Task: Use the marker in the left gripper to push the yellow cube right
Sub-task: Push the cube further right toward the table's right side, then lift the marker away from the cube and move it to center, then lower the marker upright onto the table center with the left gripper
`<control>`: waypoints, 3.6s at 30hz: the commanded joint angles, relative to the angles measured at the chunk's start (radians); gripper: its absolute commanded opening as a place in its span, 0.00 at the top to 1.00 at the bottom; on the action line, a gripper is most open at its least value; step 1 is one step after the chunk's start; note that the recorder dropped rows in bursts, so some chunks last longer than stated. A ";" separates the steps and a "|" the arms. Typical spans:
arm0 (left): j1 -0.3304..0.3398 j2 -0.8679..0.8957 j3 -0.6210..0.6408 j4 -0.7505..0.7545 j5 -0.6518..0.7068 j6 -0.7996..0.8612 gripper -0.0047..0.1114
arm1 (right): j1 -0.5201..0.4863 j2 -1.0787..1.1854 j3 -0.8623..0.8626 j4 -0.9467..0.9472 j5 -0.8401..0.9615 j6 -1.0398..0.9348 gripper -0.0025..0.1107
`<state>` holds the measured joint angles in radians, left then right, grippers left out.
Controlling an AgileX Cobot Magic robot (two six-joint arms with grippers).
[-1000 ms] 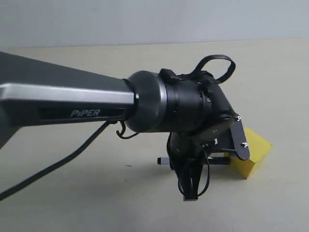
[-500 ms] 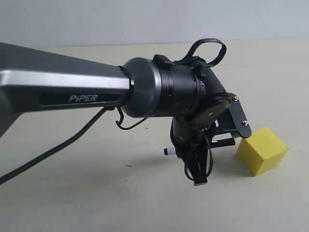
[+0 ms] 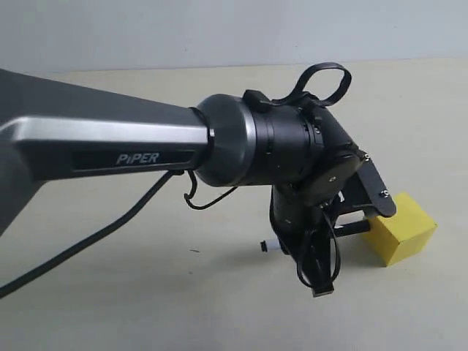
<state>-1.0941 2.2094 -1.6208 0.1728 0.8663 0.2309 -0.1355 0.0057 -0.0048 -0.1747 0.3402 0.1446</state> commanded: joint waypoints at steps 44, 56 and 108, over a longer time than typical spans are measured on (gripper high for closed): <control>0.217 -0.015 -0.063 -0.010 0.227 -1.152 0.96 | -0.006 -0.006 0.005 -0.009 -0.007 -0.002 0.98; 0.217 0.035 -0.063 -0.008 0.204 -1.180 0.96 | -0.006 -0.006 0.005 -0.009 -0.007 -0.002 0.98; 0.237 0.039 -0.030 -0.173 0.204 -1.113 0.96 | -0.006 -0.006 0.005 -0.009 -0.007 -0.002 0.98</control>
<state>-0.8602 2.2521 -1.6533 0.0057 1.0696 -0.8918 -0.1355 0.0057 -0.0048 -0.1747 0.3402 0.1446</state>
